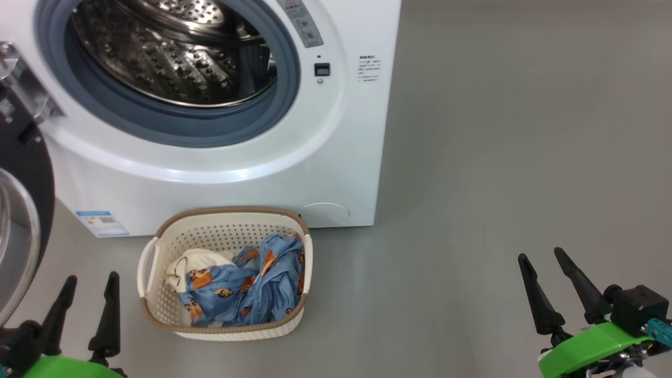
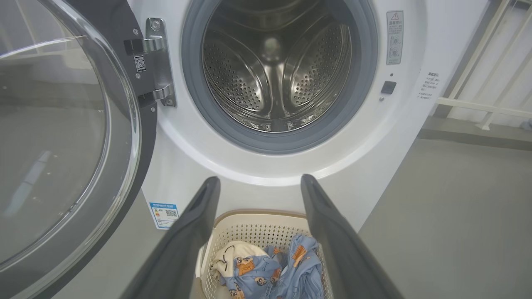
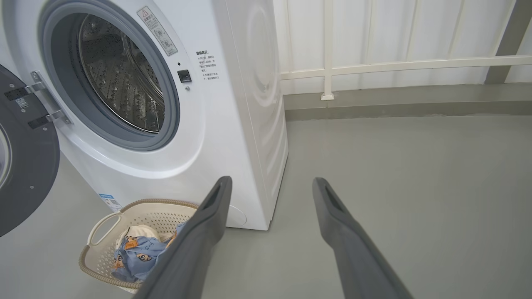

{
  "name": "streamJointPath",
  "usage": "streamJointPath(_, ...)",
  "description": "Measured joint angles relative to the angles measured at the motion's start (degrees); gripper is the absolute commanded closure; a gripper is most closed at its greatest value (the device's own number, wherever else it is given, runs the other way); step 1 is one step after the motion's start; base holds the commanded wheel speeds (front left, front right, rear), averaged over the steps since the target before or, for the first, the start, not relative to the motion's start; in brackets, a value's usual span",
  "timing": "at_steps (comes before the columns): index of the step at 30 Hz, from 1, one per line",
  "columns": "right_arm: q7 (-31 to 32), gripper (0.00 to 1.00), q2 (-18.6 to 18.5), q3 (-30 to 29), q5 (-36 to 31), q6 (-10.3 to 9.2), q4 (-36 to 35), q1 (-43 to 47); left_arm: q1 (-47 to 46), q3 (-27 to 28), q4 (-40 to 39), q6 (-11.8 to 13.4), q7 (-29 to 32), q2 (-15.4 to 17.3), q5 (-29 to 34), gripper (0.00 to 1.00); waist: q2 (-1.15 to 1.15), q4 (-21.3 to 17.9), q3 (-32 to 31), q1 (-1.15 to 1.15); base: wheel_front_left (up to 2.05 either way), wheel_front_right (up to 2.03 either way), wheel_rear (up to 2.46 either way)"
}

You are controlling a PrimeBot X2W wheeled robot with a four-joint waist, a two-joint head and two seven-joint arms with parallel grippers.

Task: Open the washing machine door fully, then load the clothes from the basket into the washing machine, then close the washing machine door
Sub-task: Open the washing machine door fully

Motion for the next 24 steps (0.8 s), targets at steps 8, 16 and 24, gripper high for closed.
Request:
streamJointPath(8, 0.0, 0.0, 0.07, -0.7, 0.03, 0.0, -0.26, 1.01, 0.73, -0.56, -0.3, 0.0, 0.0, 0.01, -1.1, 0.0, 0.0, -1.97, -0.69, 0.0, 0.0, 0.0, 0.0)
streamJointPath(16, 0.0, 0.0, 0.65, -0.96, 0.03, 0.0, -0.46, 1.01, 0.8, -0.88, -0.38, 0.0, 0.0, 0.03, -2.02, 0.0, 0.0, -1.82, -0.72, 0.0, 0.0, 0.0, 0.0)
streamJointPath(24, 0.0, 0.0, 0.79, -0.99, 0.03, 0.0, -0.54, 1.01, 0.79, -0.8, -0.29, 0.0, 0.0, 0.08, -2.79, 0.0, 0.0, -1.43, -0.26, 0.0, 0.0, 0.0, 0.0)
